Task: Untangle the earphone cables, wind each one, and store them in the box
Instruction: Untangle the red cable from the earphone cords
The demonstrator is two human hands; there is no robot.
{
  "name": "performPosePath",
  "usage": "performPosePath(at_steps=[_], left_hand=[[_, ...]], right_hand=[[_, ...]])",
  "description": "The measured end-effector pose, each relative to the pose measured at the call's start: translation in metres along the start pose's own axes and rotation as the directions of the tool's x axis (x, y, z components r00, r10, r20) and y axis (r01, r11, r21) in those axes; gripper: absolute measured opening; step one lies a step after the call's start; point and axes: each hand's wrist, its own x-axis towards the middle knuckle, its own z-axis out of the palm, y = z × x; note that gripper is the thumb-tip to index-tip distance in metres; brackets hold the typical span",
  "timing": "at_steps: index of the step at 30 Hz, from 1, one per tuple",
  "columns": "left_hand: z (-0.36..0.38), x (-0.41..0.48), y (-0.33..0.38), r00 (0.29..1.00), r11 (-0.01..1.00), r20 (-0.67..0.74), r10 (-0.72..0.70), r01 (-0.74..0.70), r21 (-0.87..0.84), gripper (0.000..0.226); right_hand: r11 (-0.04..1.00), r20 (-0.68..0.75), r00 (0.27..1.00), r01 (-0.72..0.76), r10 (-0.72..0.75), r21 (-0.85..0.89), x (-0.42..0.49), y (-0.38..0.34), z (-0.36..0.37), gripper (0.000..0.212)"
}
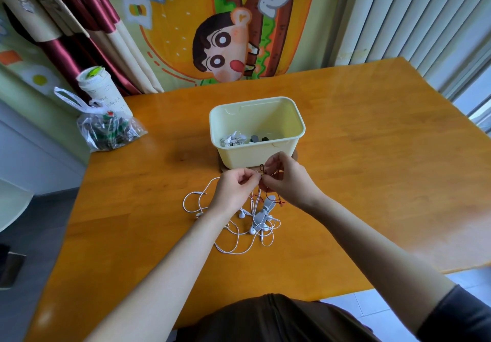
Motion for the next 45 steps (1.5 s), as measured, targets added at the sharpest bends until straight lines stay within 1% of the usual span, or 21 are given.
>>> performPosePath(at_steps=[3,6,8,10,12,15,18,20,22,25,28,29,32,34,36,43,45], left_hand=[[0.001,-0.001,0.004,0.997,0.999,0.068,-0.023,0.025,-0.03,0.013],[0.001,0.0,0.0,0.989,0.999,0.141,-0.033,0.028,0.038,0.015],[-0.001,-0.001,-0.006,0.98,0.994,0.186,-0.068,0.051,0.092,0.02],[-0.002,-0.001,-0.01,0.972,0.991,0.208,-0.111,0.093,0.094,0.022],[0.0,-0.001,-0.008,0.963,0.989,0.228,-0.142,0.131,0.066,0.02],[0.005,-0.001,-0.002,0.949,0.983,0.259,-0.181,0.18,0.029,0.018],[0.005,0.001,-0.002,0.952,0.972,0.24,-0.193,0.218,-0.085,0.018],[0.003,0.003,-0.004,0.962,0.951,0.191,-0.198,0.235,-0.2,0.019],[0.0,0.004,-0.004,0.965,0.936,0.179,-0.191,0.234,-0.265,0.018],[-0.001,0.004,-0.004,0.971,0.941,0.171,-0.168,0.21,-0.265,0.021],[0.0,0.004,-0.001,0.974,0.946,0.161,-0.157,0.196,-0.257,0.022],[0.0,0.003,0.0,0.975,0.947,0.158,-0.153,0.191,-0.259,0.022],[-0.002,0.004,-0.001,0.979,0.952,0.16,-0.124,0.162,-0.259,0.016],[-0.004,0.005,-0.001,0.981,0.963,0.171,-0.092,0.131,-0.235,0.016],[-0.005,0.005,0.0,0.981,0.967,0.175,-0.079,0.118,-0.224,0.015],[-0.011,0.003,-0.002,0.993,0.988,0.118,-0.011,0.029,-0.153,0.016],[-0.015,0.004,-0.004,0.994,0.993,0.11,-0.009,0.022,-0.112,0.018]], right_hand=[[0.998,0.009,1.0,-0.022,0.022,0.067,-0.002,-0.004,0.004,0.018],[0.995,-0.056,0.997,-0.045,0.05,0.094,0.002,-0.002,0.003,0.014],[0.995,-0.098,0.993,-0.054,0.062,0.082,0.009,0.001,-0.003,0.017],[0.999,-0.064,0.997,-0.042,0.044,0.024,0.012,0.003,-0.007,0.015],[0.999,-0.042,0.999,-0.029,0.028,-0.02,0.013,0.003,-0.006,0.011],[0.999,-0.062,0.998,-0.006,0.004,-0.034,0.012,0.004,-0.001,0.012],[0.999,-0.097,0.995,-0.033,0.03,-0.036,0.011,0.007,-0.005,0.011],[0.997,-0.064,0.996,-0.066,0.063,-0.049,0.009,0.009,-0.01,0.011],[0.991,0.006,0.996,-0.085,0.086,-0.101,0.007,0.012,-0.014,0.012],[0.988,0.118,0.991,-0.051,0.068,-0.146,0.003,0.012,-0.015,0.016],[0.994,0.177,0.984,0.008,0.011,-0.107,0.002,0.009,-0.01,0.031],[0.996,0.18,0.984,0.022,-0.005,-0.09,0.002,0.008,-0.01,0.031],[0.993,0.185,0.982,0.064,-0.044,-0.102,0.002,0.006,-0.01,0.02],[0.99,0.16,0.986,0.073,-0.053,-0.117,0.003,0.006,-0.011,0.017],[0.993,0.097,0.995,0.049,-0.039,-0.104,0.003,0.007,-0.011,0.013],[0.997,-0.05,0.998,-0.045,0.042,-0.057,0.006,0.014,-0.008,0.017],[0.995,-0.093,0.994,-0.06,0.052,-0.083,0.009,0.016,-0.009,0.017]])
